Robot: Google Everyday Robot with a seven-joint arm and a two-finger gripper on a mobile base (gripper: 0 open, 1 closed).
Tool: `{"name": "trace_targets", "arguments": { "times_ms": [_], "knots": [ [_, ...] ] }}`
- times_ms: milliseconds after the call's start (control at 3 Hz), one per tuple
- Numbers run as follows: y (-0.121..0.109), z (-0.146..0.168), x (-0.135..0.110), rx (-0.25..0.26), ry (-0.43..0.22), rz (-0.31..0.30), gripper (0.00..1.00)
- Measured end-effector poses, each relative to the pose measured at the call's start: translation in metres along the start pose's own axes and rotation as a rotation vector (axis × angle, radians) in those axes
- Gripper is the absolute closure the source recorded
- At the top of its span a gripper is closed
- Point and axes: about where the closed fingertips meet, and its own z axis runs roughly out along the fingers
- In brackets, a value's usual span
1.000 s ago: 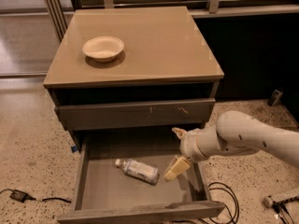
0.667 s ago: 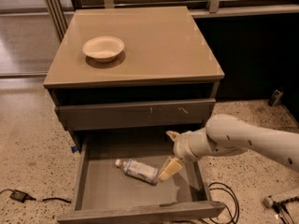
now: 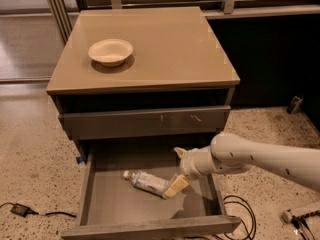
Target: Pick blue plastic bottle from middle drawer and place on counter
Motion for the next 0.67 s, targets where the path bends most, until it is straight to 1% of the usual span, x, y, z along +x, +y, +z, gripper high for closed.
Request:
{"name": "trace_targets", "arguments": {
  "times_ms": [333,667],
  "knots": [
    [0.001,0.022,0.005,-0.005,-0.003,-0.014,0.00],
    [0.001,0.052,0.007,-0.017,-0.009,-0.036,0.00]
  ]
}}
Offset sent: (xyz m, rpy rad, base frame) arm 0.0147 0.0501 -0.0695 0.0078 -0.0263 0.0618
